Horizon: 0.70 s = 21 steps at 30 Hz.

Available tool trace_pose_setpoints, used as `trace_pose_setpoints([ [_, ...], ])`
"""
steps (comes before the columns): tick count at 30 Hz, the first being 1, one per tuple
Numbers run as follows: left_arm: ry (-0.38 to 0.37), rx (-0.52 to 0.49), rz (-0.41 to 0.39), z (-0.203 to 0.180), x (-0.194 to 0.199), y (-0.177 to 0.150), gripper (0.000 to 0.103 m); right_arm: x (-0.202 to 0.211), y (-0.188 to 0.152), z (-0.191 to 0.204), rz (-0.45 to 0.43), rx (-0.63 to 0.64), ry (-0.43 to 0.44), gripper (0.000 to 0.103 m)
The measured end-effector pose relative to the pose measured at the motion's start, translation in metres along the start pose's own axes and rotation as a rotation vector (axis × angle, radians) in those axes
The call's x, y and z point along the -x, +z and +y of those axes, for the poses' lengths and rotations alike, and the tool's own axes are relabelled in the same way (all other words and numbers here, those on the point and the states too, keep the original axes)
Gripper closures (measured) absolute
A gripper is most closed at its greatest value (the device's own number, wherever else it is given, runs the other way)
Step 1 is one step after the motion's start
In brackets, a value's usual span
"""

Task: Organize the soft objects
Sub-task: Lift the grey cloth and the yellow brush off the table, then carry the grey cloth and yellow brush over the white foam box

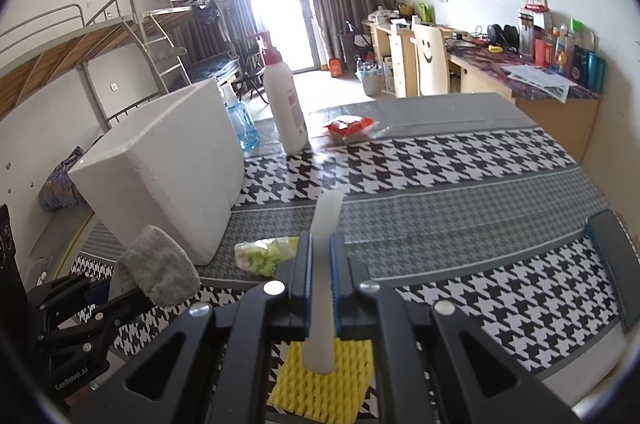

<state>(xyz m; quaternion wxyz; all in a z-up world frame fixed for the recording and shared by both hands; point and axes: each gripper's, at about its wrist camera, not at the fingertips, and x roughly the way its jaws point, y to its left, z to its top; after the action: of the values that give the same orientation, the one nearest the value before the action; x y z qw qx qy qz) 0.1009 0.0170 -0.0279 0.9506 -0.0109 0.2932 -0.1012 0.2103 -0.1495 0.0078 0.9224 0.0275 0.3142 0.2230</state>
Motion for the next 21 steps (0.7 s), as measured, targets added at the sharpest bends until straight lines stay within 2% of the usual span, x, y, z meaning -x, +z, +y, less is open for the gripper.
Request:
trace_pose_setpoints([
  [21,0.006,-0.020,-0.060,-0.002,0.008,0.025,0.077,0.011,0.020,0.019,-0.080,0.065,0.043,0.092],
])
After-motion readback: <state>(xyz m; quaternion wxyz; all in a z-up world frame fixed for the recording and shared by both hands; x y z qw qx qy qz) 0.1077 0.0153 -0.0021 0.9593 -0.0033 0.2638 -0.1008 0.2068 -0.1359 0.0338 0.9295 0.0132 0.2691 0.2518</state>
